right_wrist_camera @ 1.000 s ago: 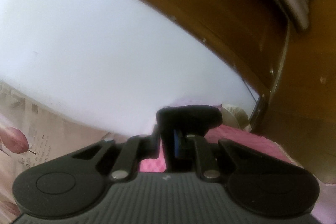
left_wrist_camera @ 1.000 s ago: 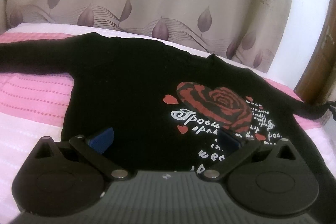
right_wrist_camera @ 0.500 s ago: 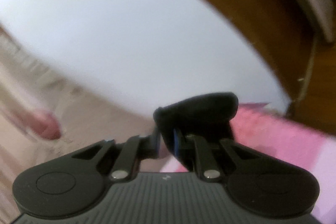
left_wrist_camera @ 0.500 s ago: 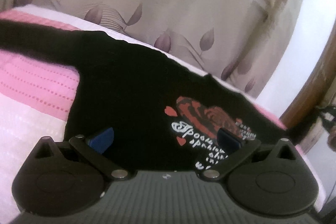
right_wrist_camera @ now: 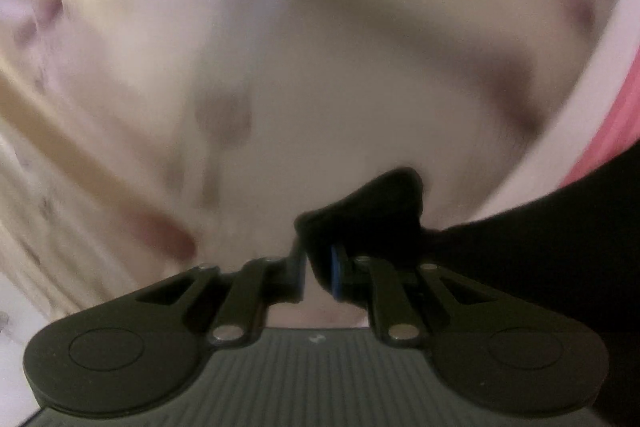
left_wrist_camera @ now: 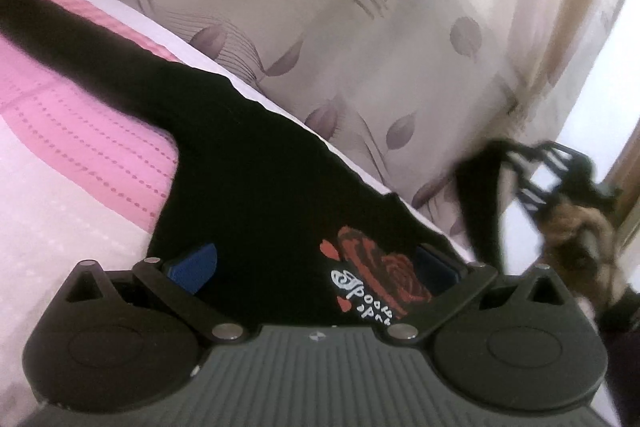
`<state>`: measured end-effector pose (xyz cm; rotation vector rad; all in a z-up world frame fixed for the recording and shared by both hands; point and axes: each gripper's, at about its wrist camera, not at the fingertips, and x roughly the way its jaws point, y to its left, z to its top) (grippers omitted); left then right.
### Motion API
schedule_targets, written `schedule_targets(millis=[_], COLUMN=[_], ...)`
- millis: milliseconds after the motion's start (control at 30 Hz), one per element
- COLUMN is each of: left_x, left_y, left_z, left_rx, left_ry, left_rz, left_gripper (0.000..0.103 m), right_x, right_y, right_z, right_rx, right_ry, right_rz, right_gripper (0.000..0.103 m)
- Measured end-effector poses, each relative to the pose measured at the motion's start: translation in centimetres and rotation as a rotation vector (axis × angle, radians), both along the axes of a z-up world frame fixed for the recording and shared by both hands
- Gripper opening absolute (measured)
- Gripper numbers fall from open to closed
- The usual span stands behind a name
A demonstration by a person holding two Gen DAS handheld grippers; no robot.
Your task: Fold small clothes
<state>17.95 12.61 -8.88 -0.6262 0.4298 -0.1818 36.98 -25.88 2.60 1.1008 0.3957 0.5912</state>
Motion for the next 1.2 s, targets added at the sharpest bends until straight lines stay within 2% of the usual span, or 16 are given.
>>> schedule_targets(millis=[133,233,367,500,567,600,633,700,767,833,1000,1100,1200], left_x=[-0.1,-0.1,-0.1,-0.3,-0.3,-0.3,-0.4,-0.4,-0.4,-0.4,-0.5,-0.6,-1.8], left_y=[0.4,0.8,1.0,1.1,1.1,1.2,1.2,1.3,1.4,1.5,1.9,3.1,5.6], left_z=[-0.1,-0.1,-0.2,-0.2,-0.3,-0.3,-0.3,-0.4,-0.4,-0.4,-0.4,-0.2,0.9], left_rx=[-0.025,-0.044,-0.061,-0.066,-0.069,-0.07,-0.071,-0.075,-0.079,-0.079,-0.101,-0.157,-0.173], left_ry=[-0.004,-0.007,-0.009,-0.011,-0.012,-0.012,-0.012,-0.012,-0.012,-0.012,-0.018,-0.005,-0.031], left_rz=[0.012,0.022,0.029,0.029,0.031,0.034,0.037,0.044,0.048,0.052,0.047,0.02,0.089], left_gripper=[0.103,0.103,0.103,0.103,0.103,0.103,0.103,0.103,0.103,0.103,0.103,0.103,0.103], right_x=[1.0,1.1,1.6,1.8,1.8,1.6,1.4,0.1,-1.9,-3.5,-7.3,-9.8,-11.8], right_y=[7.8,11.6,14.3,16.2,17.5,18.0,18.7,19.3,18.9,17.4,11.9,9.2,7.3], right_z=[-2.3,-3.8,-5.0,-5.9,-6.3,-6.4,-6.3,-5.8,-4.6,-3.7,-4.0,-5.0,-5.7], right_rx=[-0.029,-0.045,-0.105,-0.234,-0.313,-0.356,-0.411,-0.486,-0.552,-0.56,-0.499,-0.551,-0.595], right_ry=[0.045,0.075,0.089,0.1,0.107,0.104,0.079,0.012,-0.086,-0.133,-0.094,-0.058,-0.053], right_rz=[0.107,0.163,0.198,0.238,0.305,0.335,0.379,0.459,0.472,0.446,0.372,0.307,0.258], right_gripper=[0.012,0.012,0.012,0.014,0.017,0.029,0.054,0.083,0.083,0.083,0.083,0.084,0.084])
